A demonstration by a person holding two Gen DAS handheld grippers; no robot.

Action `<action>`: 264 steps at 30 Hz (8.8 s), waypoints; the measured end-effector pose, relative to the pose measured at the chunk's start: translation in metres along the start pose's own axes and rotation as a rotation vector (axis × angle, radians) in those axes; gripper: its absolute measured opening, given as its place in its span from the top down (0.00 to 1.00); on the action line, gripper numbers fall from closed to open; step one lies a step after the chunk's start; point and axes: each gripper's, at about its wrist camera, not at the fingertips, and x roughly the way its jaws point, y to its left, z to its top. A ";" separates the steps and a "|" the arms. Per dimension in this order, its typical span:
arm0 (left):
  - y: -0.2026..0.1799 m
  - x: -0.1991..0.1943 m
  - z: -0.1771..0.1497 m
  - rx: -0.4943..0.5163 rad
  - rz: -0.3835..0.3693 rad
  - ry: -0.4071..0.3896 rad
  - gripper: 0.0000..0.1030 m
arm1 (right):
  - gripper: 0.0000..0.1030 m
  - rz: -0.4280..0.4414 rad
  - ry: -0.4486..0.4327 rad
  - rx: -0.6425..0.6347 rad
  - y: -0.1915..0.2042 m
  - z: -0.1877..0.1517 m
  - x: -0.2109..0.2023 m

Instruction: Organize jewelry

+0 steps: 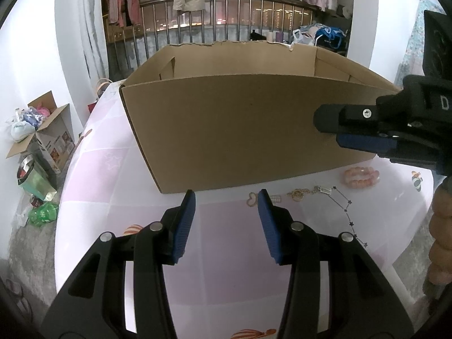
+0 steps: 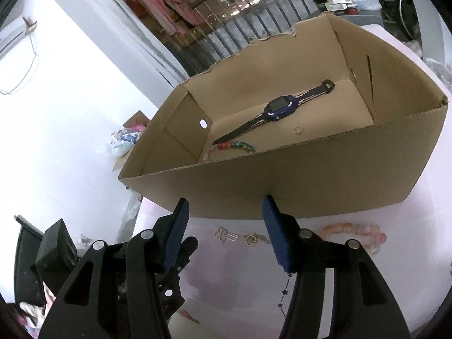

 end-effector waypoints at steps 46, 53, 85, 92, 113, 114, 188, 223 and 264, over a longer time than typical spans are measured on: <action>-0.017 0.000 0.007 0.042 -0.007 -0.017 0.58 | 0.38 -0.104 0.026 -0.415 0.004 -0.023 -0.026; -0.015 0.001 0.007 0.041 -0.016 -0.015 0.58 | 0.38 -0.094 0.029 -0.442 0.006 -0.024 -0.025; -0.014 0.040 0.004 0.191 -0.167 0.131 0.75 | 0.50 -0.002 0.092 -0.414 -0.003 -0.026 -0.006; -0.019 0.046 0.009 0.238 -0.190 0.144 0.78 | 0.50 0.017 0.113 -0.401 -0.005 -0.027 -0.001; -0.024 0.039 0.011 0.212 -0.153 0.179 0.85 | 0.50 0.023 0.086 -0.381 -0.014 -0.017 -0.001; -0.022 0.036 0.009 0.207 -0.151 0.180 0.86 | 0.50 0.021 0.084 -0.385 -0.013 -0.017 -0.001; 0.011 -0.011 -0.009 0.028 -0.122 0.048 0.86 | 0.99 -0.165 0.275 -0.598 0.008 -0.031 0.019; -0.041 0.025 0.152 0.067 -0.282 0.063 0.86 | 0.98 -0.011 0.117 -0.410 -0.006 0.117 -0.021; -0.005 -0.072 0.121 0.013 -0.171 -0.181 0.72 | 0.70 0.017 -0.086 -0.427 -0.005 0.068 -0.120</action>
